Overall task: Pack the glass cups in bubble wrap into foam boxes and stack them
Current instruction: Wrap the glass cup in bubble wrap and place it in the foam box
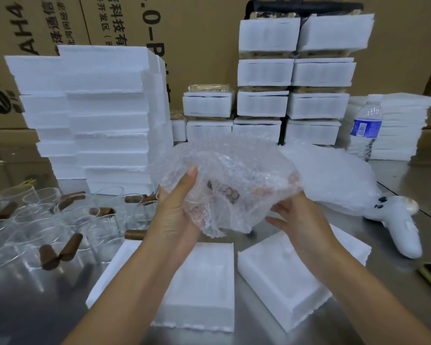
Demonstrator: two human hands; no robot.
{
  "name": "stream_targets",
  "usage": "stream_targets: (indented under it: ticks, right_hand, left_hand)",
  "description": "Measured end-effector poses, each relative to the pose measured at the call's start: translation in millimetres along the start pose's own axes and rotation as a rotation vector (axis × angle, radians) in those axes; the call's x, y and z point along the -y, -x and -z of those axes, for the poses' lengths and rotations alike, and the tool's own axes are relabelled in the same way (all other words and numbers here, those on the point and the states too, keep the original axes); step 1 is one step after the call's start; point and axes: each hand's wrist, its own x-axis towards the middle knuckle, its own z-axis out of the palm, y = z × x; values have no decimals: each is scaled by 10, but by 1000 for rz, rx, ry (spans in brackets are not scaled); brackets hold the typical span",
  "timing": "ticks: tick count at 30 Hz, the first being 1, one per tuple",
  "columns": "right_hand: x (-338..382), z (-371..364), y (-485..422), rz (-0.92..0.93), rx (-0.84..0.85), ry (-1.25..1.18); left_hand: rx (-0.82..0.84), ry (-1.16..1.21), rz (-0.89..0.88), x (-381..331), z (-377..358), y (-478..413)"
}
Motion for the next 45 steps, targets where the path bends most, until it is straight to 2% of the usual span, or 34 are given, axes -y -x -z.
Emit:
stream_targets:
  ticks: [6,10,13,17,23,26,32,35,37,39,45]
  right_hand:
    - [62,88,87,14,281,188]
    - [89,165,32,39,62,242]
    - [162,239,17,34,-109,123]
    - [237,301,8,63,-225,-86]
    - [237,284,-23,133,-264,-292]
    - [194,254,-41,163,-235,-316]
    - [14,70,-12,66,-310,21]
    - [4,21,25,72,-151,47]
    - [22,-42,94,128,-15,73]
    - [10,-86,130,204,42,47]
    - [-38,-49,95,226,-105,25]
  left_hand:
    - [-3,93,67,-14,42,-15]
    - [-37,72,68,-21,35,-8]
    - [-83,-49,63,-10,21,-4]
    - [-101,-238,21,34,15,9]
    - [56,-377,71,74,54,21]
    - [72,-364,25,85,43,37]
    - [-83,-256,-134,71,31,46]
    - [-112,-251,-165,73,31,59]
    - [-101,-261,-176,79,32,70]
    - [-74,-285,-166,110,17,87]
    - [72,-431,-21,191,6,98]
